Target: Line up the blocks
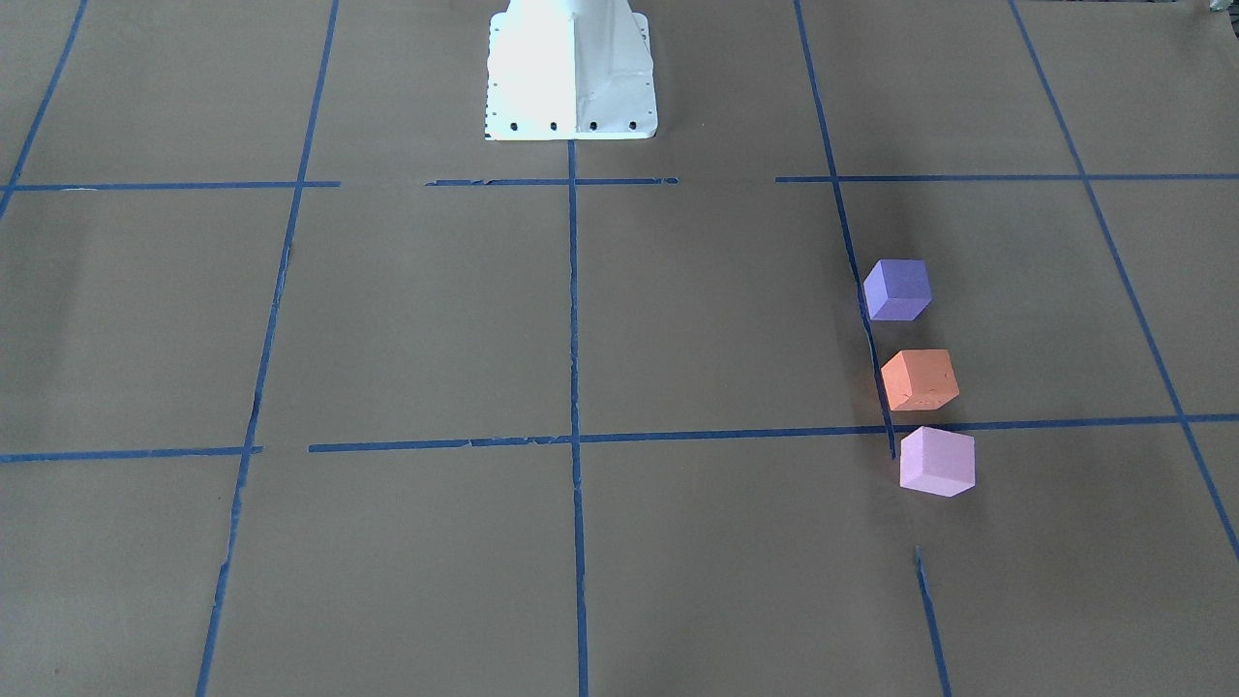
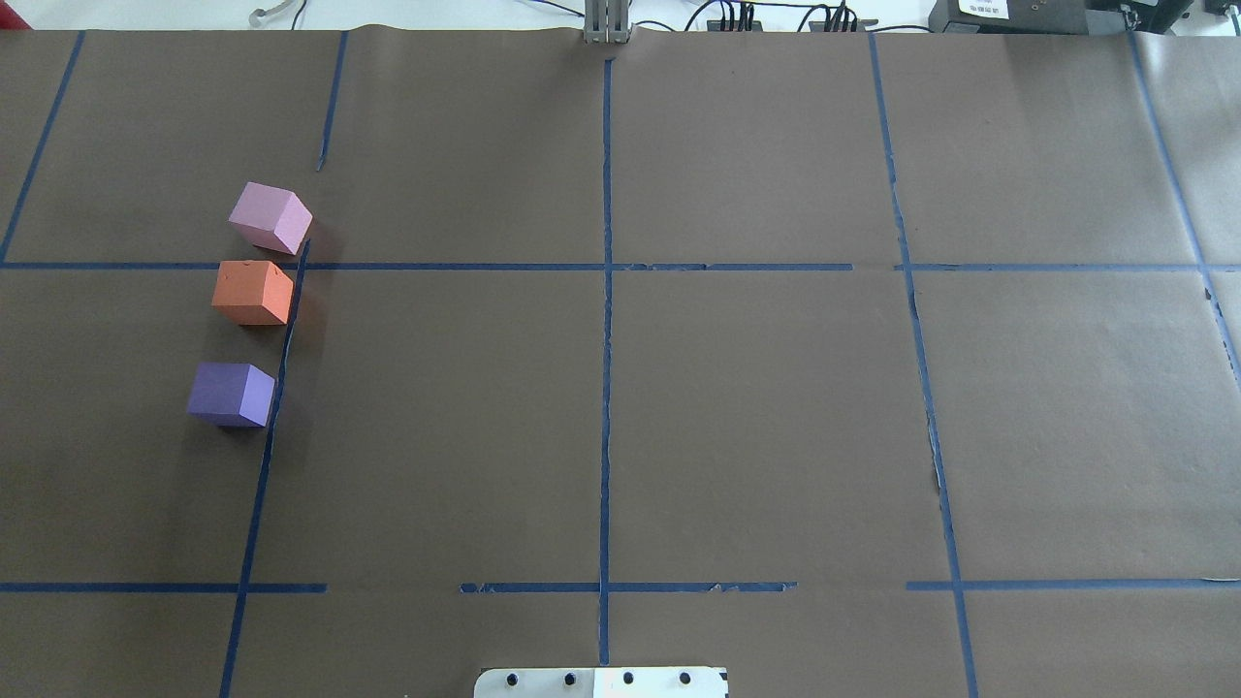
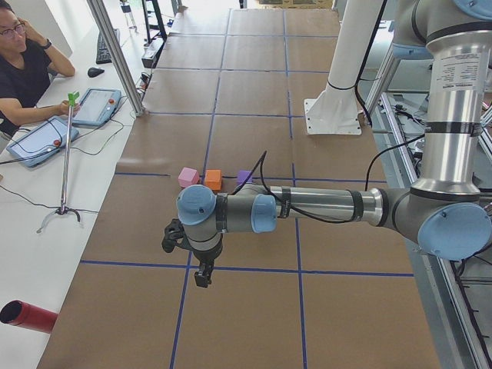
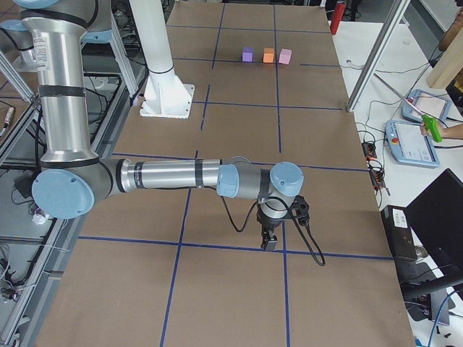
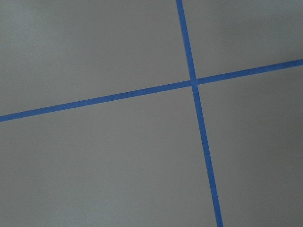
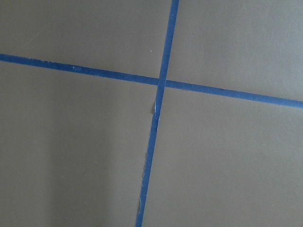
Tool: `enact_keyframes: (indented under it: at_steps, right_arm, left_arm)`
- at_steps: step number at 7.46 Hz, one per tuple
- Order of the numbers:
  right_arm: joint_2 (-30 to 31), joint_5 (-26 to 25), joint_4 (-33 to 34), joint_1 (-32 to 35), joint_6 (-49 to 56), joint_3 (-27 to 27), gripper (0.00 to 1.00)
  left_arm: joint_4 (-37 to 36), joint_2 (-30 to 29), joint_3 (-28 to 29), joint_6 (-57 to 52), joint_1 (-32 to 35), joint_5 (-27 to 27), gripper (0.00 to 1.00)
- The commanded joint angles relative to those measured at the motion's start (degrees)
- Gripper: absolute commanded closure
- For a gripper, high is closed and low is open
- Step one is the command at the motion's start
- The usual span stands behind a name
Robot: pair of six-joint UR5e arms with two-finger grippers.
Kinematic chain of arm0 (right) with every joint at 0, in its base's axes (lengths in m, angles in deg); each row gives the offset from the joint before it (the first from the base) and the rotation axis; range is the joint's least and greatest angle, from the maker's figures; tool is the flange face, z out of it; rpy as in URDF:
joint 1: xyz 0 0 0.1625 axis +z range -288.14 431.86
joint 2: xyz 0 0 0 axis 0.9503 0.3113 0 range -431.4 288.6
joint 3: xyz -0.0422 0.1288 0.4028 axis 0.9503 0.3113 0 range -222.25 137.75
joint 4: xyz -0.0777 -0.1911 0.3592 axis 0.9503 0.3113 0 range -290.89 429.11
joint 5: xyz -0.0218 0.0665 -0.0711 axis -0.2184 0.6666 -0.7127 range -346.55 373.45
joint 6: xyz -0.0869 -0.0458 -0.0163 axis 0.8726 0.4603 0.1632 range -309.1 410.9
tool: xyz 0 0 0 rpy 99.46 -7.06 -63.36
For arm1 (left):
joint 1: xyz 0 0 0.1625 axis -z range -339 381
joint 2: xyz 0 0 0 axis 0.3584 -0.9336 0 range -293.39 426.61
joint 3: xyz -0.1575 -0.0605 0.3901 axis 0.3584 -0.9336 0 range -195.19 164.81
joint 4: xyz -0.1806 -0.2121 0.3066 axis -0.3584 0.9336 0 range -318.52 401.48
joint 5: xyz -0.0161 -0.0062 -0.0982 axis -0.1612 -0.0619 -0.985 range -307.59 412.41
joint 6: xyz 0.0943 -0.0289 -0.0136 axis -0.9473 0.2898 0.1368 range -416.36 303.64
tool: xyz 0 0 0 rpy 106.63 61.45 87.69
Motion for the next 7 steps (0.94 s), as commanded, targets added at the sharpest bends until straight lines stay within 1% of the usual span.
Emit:
enact_keyframes:
  at_steps: [1, 4, 5, 6, 7]
  right_arm:
    - [0.0, 0.0, 0.0, -0.02, 0.0, 0.0, 0.0]
    - [0.0, 0.0, 0.0, -0.02, 0.0, 0.0, 0.0]
    - [0.0, 0.0, 0.0, -0.02, 0.0, 0.0, 0.0]
    - [0.0, 0.0, 0.0, -0.02, 0.0, 0.0, 0.0]
    - [0.0, 0.0, 0.0, -0.02, 0.0, 0.0, 0.0]
  left_arm:
    - [0.28, 0.22, 1.31, 0.05, 0.01, 0.0, 0.0]
    - [-1.39, 0.13, 1.4, 1.89, -0.07, 0.0, 0.0]
    - [-3.92, -0.13, 1.31, 1.89, -0.07, -0.35, 0.0]
    - [-5.77, -0.22, 1.05, 1.89, -0.07, -2.01, 0.0]
    - [-6.66, -0.22, 0.7, 1.89, -0.07, -2.11, 0.0]
